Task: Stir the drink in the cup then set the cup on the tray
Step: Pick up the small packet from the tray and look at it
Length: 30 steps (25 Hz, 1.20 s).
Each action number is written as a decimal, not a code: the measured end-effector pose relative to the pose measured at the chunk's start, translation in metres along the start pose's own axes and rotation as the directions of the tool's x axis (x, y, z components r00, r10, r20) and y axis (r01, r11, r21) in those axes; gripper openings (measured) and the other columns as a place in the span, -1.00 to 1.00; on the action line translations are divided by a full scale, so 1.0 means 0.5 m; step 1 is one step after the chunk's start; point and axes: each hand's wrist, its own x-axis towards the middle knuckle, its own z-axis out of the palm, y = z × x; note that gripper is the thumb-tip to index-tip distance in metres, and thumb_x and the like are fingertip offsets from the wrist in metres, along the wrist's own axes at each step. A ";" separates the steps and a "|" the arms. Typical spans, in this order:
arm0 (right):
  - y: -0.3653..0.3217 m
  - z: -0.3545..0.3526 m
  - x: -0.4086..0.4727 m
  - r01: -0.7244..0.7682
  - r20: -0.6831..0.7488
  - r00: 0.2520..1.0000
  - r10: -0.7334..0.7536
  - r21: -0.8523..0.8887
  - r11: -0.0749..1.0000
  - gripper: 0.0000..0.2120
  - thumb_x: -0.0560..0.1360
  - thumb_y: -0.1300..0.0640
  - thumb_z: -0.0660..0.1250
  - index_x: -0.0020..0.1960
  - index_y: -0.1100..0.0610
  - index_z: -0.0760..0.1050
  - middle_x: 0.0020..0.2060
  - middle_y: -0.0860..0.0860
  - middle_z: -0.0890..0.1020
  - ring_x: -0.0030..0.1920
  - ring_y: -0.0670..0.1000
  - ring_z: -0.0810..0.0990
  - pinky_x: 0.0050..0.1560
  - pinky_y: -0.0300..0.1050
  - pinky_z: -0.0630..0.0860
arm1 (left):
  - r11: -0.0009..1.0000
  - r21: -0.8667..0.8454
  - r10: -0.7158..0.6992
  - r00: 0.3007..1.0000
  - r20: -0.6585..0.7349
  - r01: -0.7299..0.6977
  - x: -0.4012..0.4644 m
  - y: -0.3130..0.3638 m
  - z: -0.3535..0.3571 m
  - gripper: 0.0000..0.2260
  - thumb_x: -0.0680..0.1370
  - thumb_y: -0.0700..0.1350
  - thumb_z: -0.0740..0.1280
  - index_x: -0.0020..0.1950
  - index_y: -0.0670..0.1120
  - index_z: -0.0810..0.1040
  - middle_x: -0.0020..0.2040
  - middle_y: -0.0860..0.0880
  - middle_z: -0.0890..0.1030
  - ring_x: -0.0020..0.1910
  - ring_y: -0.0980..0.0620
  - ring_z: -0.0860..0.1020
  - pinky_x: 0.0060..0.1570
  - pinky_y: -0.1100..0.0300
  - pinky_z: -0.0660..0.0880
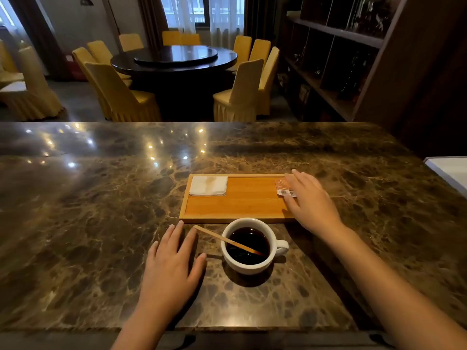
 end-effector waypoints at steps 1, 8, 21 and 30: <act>0.002 0.010 0.007 0.009 0.017 1.000 -0.008 -0.032 0.999 -0.55 0.57 0.04 0.16 0.43 0.05 0.20 0.47 0.05 0.25 0.48 0.06 0.14 0.42 0.10 0.20 | 0.999 -0.009 -0.033 0.999 0.020 0.034 -0.001 0.000 0.006 -0.39 0.45 0.26 -0.09 0.43 0.03 0.18 0.48 -0.09 0.14 0.45 -0.04 0.06 0.36 -0.13 0.08; 0.006 0.036 0.021 0.029 0.084 0.996 -0.023 -0.079 0.996 -0.58 0.55 0.02 0.16 0.40 0.04 0.28 0.38 -0.01 0.42 0.40 0.01 0.32 0.38 0.07 0.25 | 0.999 0.007 -0.052 0.998 0.018 0.052 0.002 -0.005 0.026 -0.36 0.41 0.30 -0.16 0.45 0.08 0.09 0.50 -0.03 0.03 0.46 0.04 -0.07 0.41 -0.12 -0.11; 0.008 0.041 0.021 -0.138 -0.047 0.988 0.145 0.129 0.982 -0.83 0.45 0.02 0.35 -0.04 0.10 0.54 -0.01 0.06 0.59 0.10 0.09 0.48 0.15 0.05 0.37 | 0.998 0.011 -0.060 0.998 0.033 0.060 -0.001 -0.003 0.022 -0.36 0.41 0.31 -0.19 0.45 0.10 0.04 0.50 0.00 -0.01 0.45 0.07 -0.11 0.41 -0.09 -0.14; 0.016 0.035 0.013 -0.324 0.065 0.945 0.321 0.049 0.945 -0.46 0.42 -0.17 0.33 0.28 0.11 0.42 0.28 0.14 0.40 0.30 0.14 0.29 0.23 0.09 0.35 | 0.998 0.017 -0.056 0.998 0.030 0.056 0.000 -0.002 0.022 -0.36 0.41 0.30 -0.20 0.45 0.10 0.03 0.51 0.00 -0.01 0.46 0.06 -0.12 0.41 -0.08 -0.15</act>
